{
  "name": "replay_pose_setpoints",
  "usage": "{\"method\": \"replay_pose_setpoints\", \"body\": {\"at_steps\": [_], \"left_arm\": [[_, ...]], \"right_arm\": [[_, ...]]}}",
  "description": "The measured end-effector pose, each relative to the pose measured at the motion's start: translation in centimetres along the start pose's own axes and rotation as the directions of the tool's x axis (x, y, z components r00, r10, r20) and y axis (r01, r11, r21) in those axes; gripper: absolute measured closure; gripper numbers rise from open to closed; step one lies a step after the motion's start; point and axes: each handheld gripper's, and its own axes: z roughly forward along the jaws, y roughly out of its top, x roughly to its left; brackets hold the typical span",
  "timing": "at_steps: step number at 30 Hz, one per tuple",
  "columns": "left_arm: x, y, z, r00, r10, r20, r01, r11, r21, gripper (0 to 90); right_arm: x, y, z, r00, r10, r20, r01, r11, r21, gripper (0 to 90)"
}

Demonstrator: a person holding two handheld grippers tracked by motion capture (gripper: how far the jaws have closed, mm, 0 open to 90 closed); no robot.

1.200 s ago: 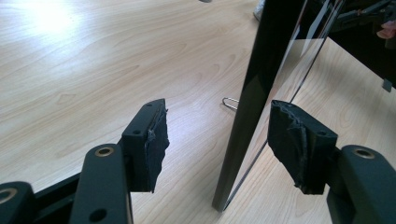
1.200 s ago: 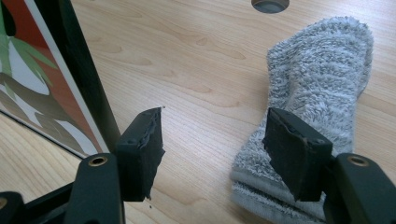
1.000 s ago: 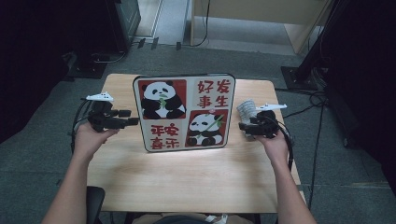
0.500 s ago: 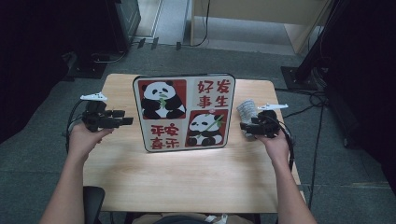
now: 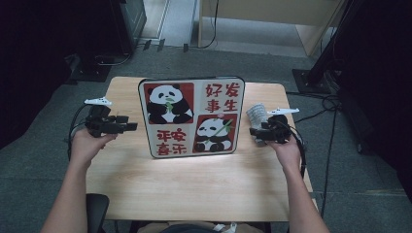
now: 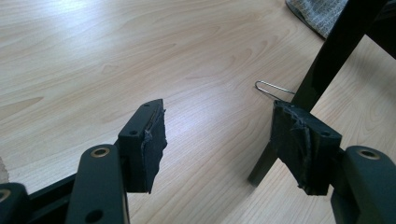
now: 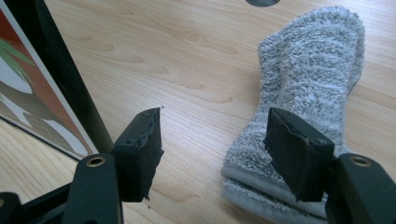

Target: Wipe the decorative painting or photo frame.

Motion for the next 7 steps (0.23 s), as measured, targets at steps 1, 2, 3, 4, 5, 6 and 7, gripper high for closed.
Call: {"method": "replay_pose_setpoints", "body": {"at_steps": [1,2,3,4,5,6,7], "left_arm": [[-0.02,0.00,0.00,1.0000,0.001,-0.002,-0.001,1.0000,-0.001,36.1],[-0.06,0.00,0.00,1.0000,0.003,-0.003,-0.003,1.0000,-0.004,36.4],[-0.15,-0.02,-0.01,0.9999,0.012,-0.007,-0.012,0.9999,-0.006,37.4],[-0.27,-0.04,-0.02,0.9997,0.023,-0.012,-0.023,0.9997,-0.008,38.6],[-0.35,-0.06,0.00,0.9994,0.031,-0.016,-0.032,0.9994,-0.015,39.3],[-0.44,-0.08,0.01,0.9988,0.044,-0.021,-0.045,0.9988,-0.020,39.8],[-0.49,-0.10,0.01,0.9981,0.056,-0.026,-0.056,0.9982,-0.019,40.5]], "right_arm": [[0.01,0.00,0.00,1.0000,0.000,0.000,0.000,1.000,0.000,36.7],[0.01,0.00,0.00,1.0000,-0.002,0.000,0.002,1.000,0.000,36.7],[0.01,0.00,0.01,1.0000,-0.002,0.000,0.002,1.000,0.000,36.7],[0.02,0.00,0.01,1.0000,-0.003,0.000,0.003,1.000,0.000,36.7],[0.02,0.01,0.02,1.0000,-0.004,-0.001,0.004,1.000,0.000,36.7],[0.02,0.01,0.03,1.0000,-0.005,-0.001,0.005,1.000,0.000,36.7],[0.01,0.02,0.05,1.0000,-0.007,-0.002,0.007,1.000,-0.002,36.7]]}}
